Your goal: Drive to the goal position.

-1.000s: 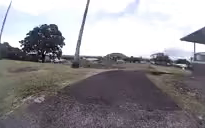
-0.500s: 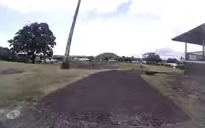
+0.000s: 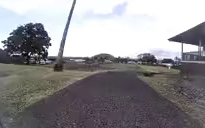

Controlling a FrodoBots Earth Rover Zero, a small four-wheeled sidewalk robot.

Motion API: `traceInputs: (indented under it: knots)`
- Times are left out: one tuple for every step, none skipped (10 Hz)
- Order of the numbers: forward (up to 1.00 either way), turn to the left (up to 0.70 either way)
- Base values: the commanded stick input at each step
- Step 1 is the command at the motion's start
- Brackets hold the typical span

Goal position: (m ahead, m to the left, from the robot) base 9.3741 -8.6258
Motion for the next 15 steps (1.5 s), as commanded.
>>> traceInputs:
  knots:
    - [0.7,-0.34]
    - [0.7,-0.34]
    - [0.7,-0.34]
    - [0.7,-0.34]
    - [0.7,-0.34]
    - [0.7,-0.34]
    - [0.7,-0.12]
    - [0.7,-0.01]
    - [0.7,0.01]
    - [0.7,0.01]
    - [0.7,0.01]
    - [0.7,0.01]
    - [0.7,0.01]
    - [0.7,0.01]
    - [0.7,0.01]
